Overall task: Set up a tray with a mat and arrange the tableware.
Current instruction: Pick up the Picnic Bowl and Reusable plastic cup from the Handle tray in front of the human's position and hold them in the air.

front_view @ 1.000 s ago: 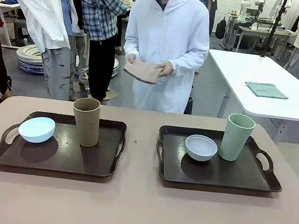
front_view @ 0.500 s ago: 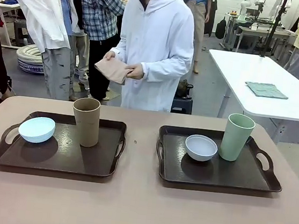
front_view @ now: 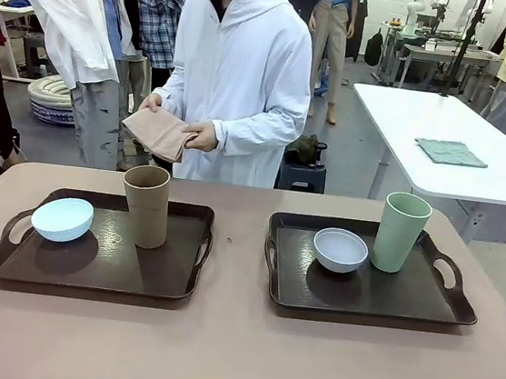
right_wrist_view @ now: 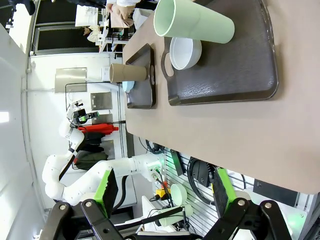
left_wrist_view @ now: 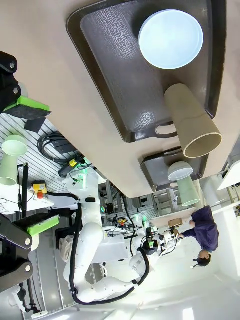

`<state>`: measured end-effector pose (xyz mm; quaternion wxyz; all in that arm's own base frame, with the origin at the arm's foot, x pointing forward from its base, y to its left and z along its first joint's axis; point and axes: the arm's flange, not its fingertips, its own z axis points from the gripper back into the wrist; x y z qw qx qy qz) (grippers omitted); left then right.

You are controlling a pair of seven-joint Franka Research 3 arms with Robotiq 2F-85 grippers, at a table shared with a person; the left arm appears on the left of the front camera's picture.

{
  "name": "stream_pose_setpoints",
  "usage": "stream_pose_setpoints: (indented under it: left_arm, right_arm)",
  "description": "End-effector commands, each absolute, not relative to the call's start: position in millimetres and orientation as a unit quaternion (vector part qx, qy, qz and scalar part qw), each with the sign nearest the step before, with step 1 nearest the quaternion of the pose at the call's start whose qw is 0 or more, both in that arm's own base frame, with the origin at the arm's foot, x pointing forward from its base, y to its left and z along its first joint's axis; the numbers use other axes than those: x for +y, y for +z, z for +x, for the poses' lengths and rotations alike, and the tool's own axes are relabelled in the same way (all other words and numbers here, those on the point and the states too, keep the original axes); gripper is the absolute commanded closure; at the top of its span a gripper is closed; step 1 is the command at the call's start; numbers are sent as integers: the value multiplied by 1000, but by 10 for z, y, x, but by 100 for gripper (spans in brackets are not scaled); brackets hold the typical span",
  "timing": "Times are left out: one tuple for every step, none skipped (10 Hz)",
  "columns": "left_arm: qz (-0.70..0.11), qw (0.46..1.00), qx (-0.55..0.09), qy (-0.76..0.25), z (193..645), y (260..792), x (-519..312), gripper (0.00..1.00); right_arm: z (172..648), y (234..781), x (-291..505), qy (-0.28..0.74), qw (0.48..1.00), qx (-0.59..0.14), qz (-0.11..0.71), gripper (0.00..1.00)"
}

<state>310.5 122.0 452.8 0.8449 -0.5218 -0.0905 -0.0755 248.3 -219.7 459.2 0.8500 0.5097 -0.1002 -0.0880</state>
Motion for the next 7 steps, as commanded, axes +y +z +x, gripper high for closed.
stream_pose_setpoints:
  left_arm:
    - [-529, 839, -96, -80, 3112, 4527, 1234, 0]
    - [-529, 839, -96, -80, 3112, 4527, 1234, 0]
    - [-529, 839, -96, -80, 3112, 4527, 1234, 0]
    - [-529, 839, -96, -80, 3112, 4527, 1234, 0]
    - [-529, 839, -96, -80, 3112, 4527, 1234, 0]
    - [-529, 839, -96, -80, 3112, 4527, 1234, 0]
    - [-529, 839, -96, -80, 3112, 4527, 1234, 0]
  right_arm:
    - [2488, 4596, -2205, -83, 846, -105, 516, 0]
    - [2488, 4596, -2205, -83, 846, -105, 516, 0]
    - [2488, 4596, -2205, -83, 846, -105, 516, 0]
    - [2488, 4596, -2205, -83, 846, -105, 516, 0]
    - [2488, 4596, -2205, -83, 846, -105, 516, 0]
    - [2488, 4596, -2205, -83, 846, -105, 516, 0]
    - [2488, 4596, -2205, -83, 846, -105, 516, 0]
